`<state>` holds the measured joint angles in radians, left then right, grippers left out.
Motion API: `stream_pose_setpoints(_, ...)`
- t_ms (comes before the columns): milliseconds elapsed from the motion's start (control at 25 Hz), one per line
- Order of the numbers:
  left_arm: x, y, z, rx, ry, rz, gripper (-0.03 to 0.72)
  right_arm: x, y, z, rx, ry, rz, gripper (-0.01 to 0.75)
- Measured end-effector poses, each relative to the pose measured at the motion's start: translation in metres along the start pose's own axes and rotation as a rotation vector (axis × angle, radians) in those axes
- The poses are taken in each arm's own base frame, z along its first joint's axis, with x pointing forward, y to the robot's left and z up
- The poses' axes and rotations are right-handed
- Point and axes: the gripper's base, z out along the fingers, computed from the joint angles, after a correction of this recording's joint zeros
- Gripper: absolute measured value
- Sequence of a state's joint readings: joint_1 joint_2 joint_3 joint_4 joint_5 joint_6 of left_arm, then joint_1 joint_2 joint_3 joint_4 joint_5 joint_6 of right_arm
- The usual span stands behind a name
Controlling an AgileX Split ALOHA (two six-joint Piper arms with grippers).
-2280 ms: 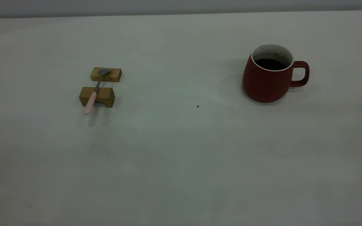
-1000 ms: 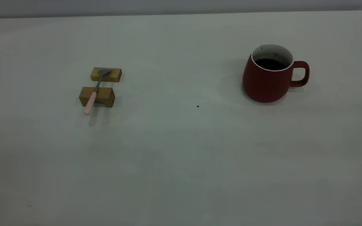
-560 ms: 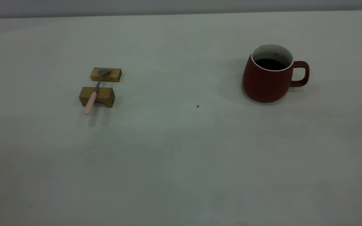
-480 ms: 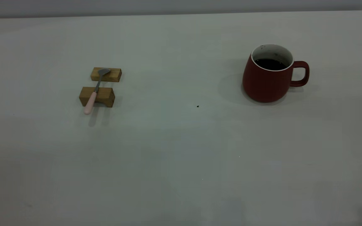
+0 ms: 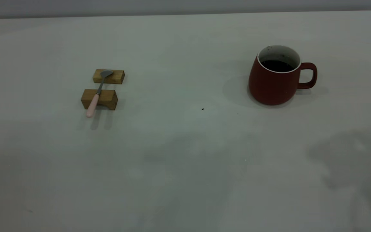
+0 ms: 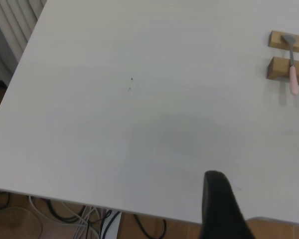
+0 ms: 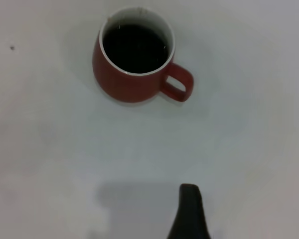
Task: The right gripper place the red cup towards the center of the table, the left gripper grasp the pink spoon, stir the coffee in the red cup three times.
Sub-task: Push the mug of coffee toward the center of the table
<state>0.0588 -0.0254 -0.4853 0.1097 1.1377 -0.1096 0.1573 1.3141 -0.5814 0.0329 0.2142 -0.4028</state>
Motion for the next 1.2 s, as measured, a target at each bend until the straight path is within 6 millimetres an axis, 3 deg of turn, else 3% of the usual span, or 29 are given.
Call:
stream_pose_setpoints(200, 0.0, 0.0, 0.0, 0.0, 0.0, 0.0, 0.486, -0.027, -0.011, 0.049, -0.019, 0.053, -0.04, 0.635)
stream_pose_setpoints(440, 0.0, 0.0, 0.0, 0.0, 0.0, 0.0, 0.486, -0.046, -0.025, 0.114, -0.039, 0.104, -0.298, 0.61)
stream_pose_setpoints(640, 0.0, 0.0, 0.0, 0.0, 0.0, 0.0, 0.486, -0.041, -0.044, 0.156, -0.049, 0.139, -0.549, 0.561)
stream_pose_setpoints(840, 0.0, 0.0, 0.0, 0.0, 0.0, 0.0, 0.486, -0.028, -0.055, 0.178, -0.048, 0.161, -0.547, 0.537)
stream_pose_setpoints(1080, 0.0, 0.0, 0.0, 0.0, 0.0, 0.0, 0.486, -0.026, -0.052, 0.183, -0.062, 0.158, -0.363, 0.533)
stream_pose_setpoints(1200, 0.0, 0.0, 0.0, 0.0, 0.0, 0.0, 0.486, -0.024, -0.049, 0.183, -0.118, 0.192, -0.387, 0.533)
